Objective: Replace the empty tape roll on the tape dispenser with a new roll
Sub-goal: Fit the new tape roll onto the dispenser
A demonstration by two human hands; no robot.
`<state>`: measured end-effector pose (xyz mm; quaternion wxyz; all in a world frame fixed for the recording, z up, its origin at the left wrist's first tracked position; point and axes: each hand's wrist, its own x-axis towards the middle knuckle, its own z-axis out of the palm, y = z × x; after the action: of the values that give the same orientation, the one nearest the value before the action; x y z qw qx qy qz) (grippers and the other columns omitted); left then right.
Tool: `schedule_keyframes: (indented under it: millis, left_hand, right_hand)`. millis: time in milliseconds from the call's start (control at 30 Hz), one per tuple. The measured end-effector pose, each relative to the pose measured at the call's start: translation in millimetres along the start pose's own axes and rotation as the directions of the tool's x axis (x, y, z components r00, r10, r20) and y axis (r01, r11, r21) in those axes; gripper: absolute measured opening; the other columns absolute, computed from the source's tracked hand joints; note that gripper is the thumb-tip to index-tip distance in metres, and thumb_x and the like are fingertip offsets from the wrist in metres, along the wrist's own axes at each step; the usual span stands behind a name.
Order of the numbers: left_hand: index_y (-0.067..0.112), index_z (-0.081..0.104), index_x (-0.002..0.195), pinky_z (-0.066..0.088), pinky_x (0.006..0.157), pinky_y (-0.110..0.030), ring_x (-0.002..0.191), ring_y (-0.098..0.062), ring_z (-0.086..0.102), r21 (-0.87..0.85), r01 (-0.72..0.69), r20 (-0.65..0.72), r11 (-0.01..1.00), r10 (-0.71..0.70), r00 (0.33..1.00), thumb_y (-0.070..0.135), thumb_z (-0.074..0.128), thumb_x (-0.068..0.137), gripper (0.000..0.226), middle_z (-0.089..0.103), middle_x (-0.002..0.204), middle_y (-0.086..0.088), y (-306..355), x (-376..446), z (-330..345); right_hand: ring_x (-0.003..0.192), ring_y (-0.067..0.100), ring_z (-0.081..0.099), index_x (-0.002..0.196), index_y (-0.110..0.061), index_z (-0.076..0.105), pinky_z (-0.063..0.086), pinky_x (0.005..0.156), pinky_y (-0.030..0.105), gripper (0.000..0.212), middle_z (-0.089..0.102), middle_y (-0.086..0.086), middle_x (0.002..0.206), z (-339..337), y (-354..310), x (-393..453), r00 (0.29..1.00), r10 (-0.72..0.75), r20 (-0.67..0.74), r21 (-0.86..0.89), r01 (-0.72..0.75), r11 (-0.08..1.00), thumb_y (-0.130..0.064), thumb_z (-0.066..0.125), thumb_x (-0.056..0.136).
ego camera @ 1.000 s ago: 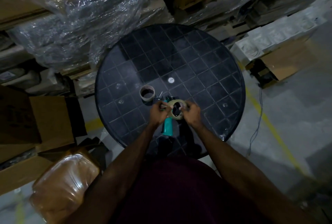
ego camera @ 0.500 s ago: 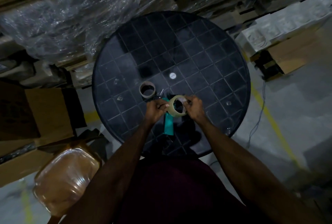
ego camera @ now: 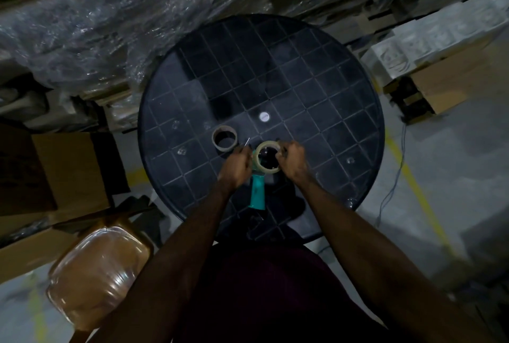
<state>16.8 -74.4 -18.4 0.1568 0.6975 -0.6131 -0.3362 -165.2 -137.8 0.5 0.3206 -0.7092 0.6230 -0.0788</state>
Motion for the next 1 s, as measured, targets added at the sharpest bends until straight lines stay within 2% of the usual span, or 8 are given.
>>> schedule_keyframes:
  millis: [200, 433, 500, 633, 733, 833, 900, 1000]
  left_hand:
    - [0.006, 0.064, 0.106, 0.052, 0.082, -0.042, 0.095, -0.033, 0.062, 0.1, 0.073, -0.031, 0.992, -0.07, 0.997, 0.012, 0.059, 0.093, 0.015, 0.065, 0.107, -0.017, 2.0, 10.7, -0.7]
    - [0.009, 0.062, 0.107, 0.056, 0.079, -0.042, 0.091, -0.032, 0.062, 0.095, 0.089, -0.004, 0.991, -0.089, 0.996, 0.016, 0.058, 0.09, 0.018, 0.063, 0.105, -0.015, 5.8, 21.8, 1.8]
    - [0.01, 0.06, 0.105, 0.056, 0.074, -0.042, 0.088, -0.03, 0.062, 0.064, 0.074, 0.035, 0.995, -0.077, 0.996, 0.018, 0.055, 0.086, 0.022, 0.061, 0.103, -0.012, 4.7, 23.9, 3.3]
    - [0.011, 0.062, 0.094, 0.046, 0.058, -0.023, 0.073, -0.02, 0.065, -0.171, 0.224, -0.08, 0.959, -0.24, 0.967, 0.016, 0.064, 0.077, 0.017, 0.068, 0.084, -0.005, 11.9, 22.9, 5.0]
    - [0.013, 0.062, 0.097, 0.051, 0.065, -0.025, 0.071, -0.014, 0.066, -0.399, 0.406, -0.089, 0.822, -0.476, 0.875, 0.029, 0.072, 0.08, 0.025, 0.07, 0.082, 0.0, 14.4, 19.0, 13.4]
    - [0.021, 0.063, 0.107, 0.063, 0.065, -0.036, 0.076, -0.018, 0.073, -0.518, 0.425, 0.005, 0.742, -0.495, 0.869, 0.047, 0.078, 0.07, 0.048, 0.074, 0.094, 0.0, 10.0, 16.9, 24.7]
    - [0.024, 0.063, 0.118, 0.064, 0.057, -0.044, 0.08, -0.026, 0.076, -0.599, 0.417, 0.055, 0.684, -0.484, 0.873, 0.034, 0.08, 0.072, 0.049, 0.073, 0.107, -0.003, 5.0, 21.4, 32.0]
    - [0.036, 0.065, 0.121, 0.065, 0.068, -0.042, 0.085, -0.018, 0.077, -0.574, 0.366, 0.011, 0.732, -0.44, 0.898, 0.032, 0.077, 0.071, 0.052, 0.075, 0.107, 0.006, -9.7, 32.1, 41.5]
  right_hand:
    - [0.097, 0.032, 0.065, 0.119, -0.007, 0.065, 0.053, 0.084, 0.034, 0.03, 0.065, 0.018, 0.112, 4.2, -5.9, 18.5, 1.0, -0.017, 0.015, -0.069, 0.018, 0.997, -0.006, 0.059, 0.09]
    - [0.099, 0.028, 0.065, 0.119, -0.006, 0.066, 0.047, 0.082, 0.021, 0.032, 0.066, 0.018, 0.114, 14.1, 5.3, 33.7, 1.0, -0.002, 0.002, 0.006, 0.002, 1.0, 0.0, 0.051, 0.091]
    - [0.098, 0.03, 0.066, 0.117, -0.006, 0.067, 0.05, 0.083, 0.025, 0.033, 0.067, 0.019, 0.111, 17.2, 9.4, 35.8, 1.0, -0.022, -0.006, 0.018, 0.022, 1.0, 0.001, 0.051, 0.089]
    - [0.093, 0.03, 0.07, 0.116, -0.005, 0.071, 0.057, 0.086, 0.032, 0.031, 0.073, 0.019, 0.107, 20.0, 12.0, 40.7, 1.0, -0.004, -0.028, 0.059, 0.006, 0.998, 0.001, 0.055, 0.089]
    - [0.095, 0.026, 0.071, 0.116, -0.006, 0.072, 0.053, 0.086, 0.025, 0.029, 0.074, 0.016, 0.109, 21.1, 12.8, 43.8, 0.998, 0.046, -0.033, 0.121, -0.042, 0.992, -0.002, 0.06, 0.09]
    - [0.098, 0.022, 0.07, 0.117, -0.008, 0.073, 0.051, 0.088, 0.021, 0.03, 0.075, 0.011, 0.111, 21.6, 12.1, 47.0, 0.996, 0.094, 0.01, 0.21, -0.094, 0.973, -0.002, 0.06, 0.09]
    - [0.098, 0.017, 0.07, 0.116, -0.012, 0.073, 0.05, 0.086, 0.018, 0.03, 0.075, 0.008, 0.11, 19.9, 11.8, 51.5, 0.992, 0.115, 0.052, 0.265, -0.125, 0.956, -0.004, 0.062, 0.09]
    - [0.096, 0.015, 0.072, 0.113, -0.017, 0.075, 0.057, 0.091, 0.027, 0.028, 0.077, 0.004, 0.108, 20.9, 13.8, 61.7, 0.986, 0.128, 0.106, 0.326, -0.156, 0.932, -0.008, 0.069, 0.087]
